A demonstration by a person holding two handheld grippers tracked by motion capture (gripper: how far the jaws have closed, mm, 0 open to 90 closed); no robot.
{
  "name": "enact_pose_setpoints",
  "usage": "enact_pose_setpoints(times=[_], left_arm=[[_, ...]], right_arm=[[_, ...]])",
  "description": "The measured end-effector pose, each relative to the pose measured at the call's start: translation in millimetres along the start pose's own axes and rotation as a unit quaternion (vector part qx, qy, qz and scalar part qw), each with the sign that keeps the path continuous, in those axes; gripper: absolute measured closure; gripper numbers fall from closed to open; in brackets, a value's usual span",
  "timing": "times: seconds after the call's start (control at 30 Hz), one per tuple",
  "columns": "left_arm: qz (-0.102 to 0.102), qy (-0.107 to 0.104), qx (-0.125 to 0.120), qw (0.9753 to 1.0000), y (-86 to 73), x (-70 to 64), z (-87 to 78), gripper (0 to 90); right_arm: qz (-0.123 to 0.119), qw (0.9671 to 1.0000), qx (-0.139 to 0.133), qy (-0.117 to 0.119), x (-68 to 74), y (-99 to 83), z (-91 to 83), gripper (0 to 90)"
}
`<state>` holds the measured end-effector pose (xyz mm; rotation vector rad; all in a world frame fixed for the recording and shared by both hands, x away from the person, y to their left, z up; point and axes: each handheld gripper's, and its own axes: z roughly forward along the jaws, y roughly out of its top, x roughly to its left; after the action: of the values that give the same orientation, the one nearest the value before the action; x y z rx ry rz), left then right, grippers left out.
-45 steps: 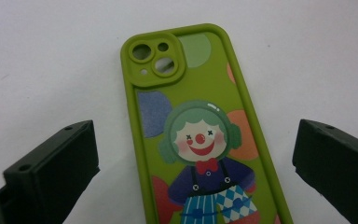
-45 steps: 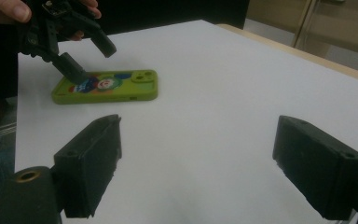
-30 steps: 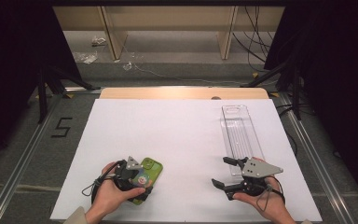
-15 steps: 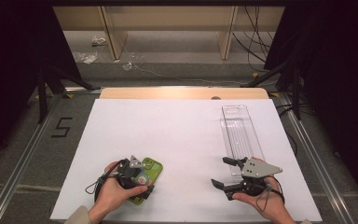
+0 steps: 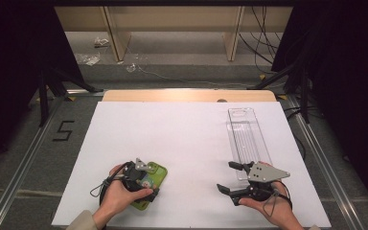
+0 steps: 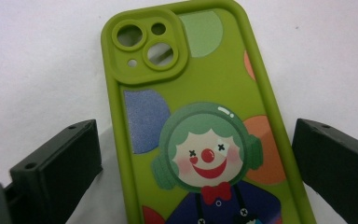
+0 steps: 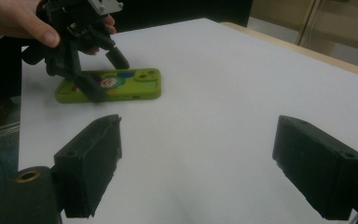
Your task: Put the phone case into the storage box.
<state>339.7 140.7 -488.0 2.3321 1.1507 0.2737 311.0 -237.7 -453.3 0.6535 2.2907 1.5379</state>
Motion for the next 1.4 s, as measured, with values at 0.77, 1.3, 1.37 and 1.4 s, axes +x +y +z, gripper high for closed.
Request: enact_pose_setpoints(times=[0.77,1.3,1.37,1.4], left_arm=[[0.002,0.003,0.007,1.0,2.4,-0.8,1.8,2.6],[-0.001,0.005,0.008,1.0,3.4,-3.2,0.2,7.6],[-0.001,0.005,0.008,1.0,3.6,-3.7,-0.3,8.5],[-0.002,0.006,0.008,0.9999,3.7,-3.8,-0.4,9.0]], right_arm=[[0.0,1.0,0.002,0.003,0.1,-0.5,0.6,16.5],[0.0,1.0,0.003,0.004,0.0,-0.9,1.0,16.5],[0.0,1.0,0.003,0.004,0.0,-0.9,1.0,16.5],[0.0,1.0,0.003,0.004,0.0,-0.8,1.0,16.5]])
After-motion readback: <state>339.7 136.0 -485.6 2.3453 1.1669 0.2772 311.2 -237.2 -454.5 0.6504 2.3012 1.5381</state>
